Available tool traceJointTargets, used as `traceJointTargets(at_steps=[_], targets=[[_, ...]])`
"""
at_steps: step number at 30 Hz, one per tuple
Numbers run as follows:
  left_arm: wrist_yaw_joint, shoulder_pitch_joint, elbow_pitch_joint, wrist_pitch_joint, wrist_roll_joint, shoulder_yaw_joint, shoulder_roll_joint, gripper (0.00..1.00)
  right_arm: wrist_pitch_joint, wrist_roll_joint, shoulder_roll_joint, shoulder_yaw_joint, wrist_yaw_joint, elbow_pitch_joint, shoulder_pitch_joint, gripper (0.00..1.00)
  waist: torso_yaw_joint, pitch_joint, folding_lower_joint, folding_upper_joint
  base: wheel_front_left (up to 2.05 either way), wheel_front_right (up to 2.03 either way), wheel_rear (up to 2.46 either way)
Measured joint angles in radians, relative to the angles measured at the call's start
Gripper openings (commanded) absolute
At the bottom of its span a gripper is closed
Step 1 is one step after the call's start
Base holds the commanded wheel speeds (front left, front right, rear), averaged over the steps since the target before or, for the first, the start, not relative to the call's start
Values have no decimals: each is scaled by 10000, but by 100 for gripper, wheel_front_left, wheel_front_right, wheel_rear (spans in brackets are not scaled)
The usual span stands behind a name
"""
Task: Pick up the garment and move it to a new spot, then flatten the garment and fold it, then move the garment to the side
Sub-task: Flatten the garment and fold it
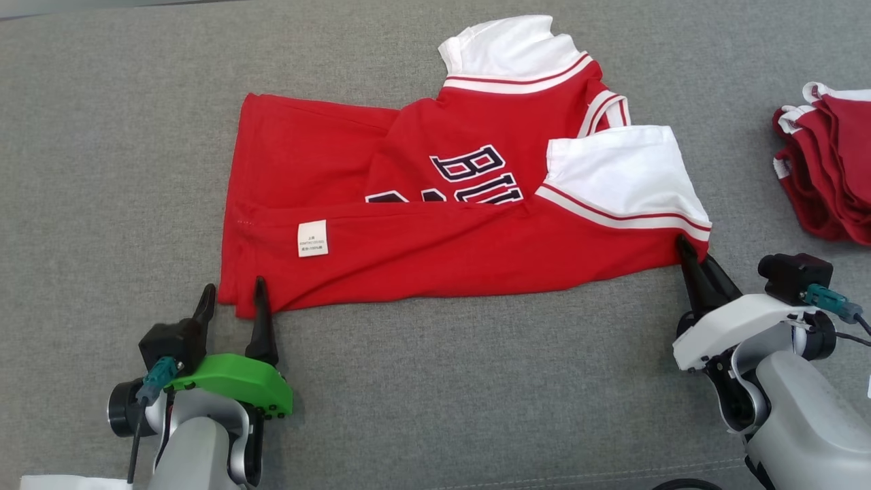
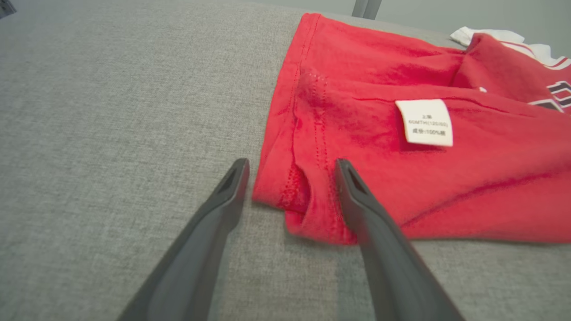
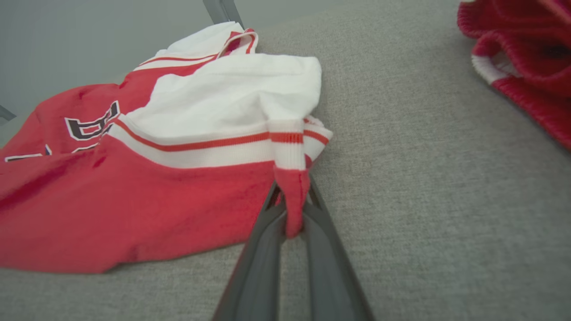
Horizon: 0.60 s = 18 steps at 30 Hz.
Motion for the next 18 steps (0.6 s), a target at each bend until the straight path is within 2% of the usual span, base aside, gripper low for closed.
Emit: traceJointTargets(at_steps=[3, 5, 12, 18], targets=[[109, -155, 284, 0, -130, 29, -2, 100, 0, 21, 2, 33, 0, -132, -7, 0, -74, 96, 0, 0, 0, 0, 0], [111, -292, 481, -4, -132, 6, 4, 0, 0, 21, 17, 65, 0, -232, -35, 0, -122, 160, 0, 0, 0, 0, 0], [-29, -485, 742, -13, -205, 115, -15, 0, 0, 54, 121, -6, 0, -405, -95, 0, -195, 161, 0, 0, 0, 0, 0], [-113, 351, 715, -12, -205, 533, -27, 0, 2, 13, 359, -146, 0, -121, 462, 0, -170, -445, 0, 0, 0, 0, 0]])
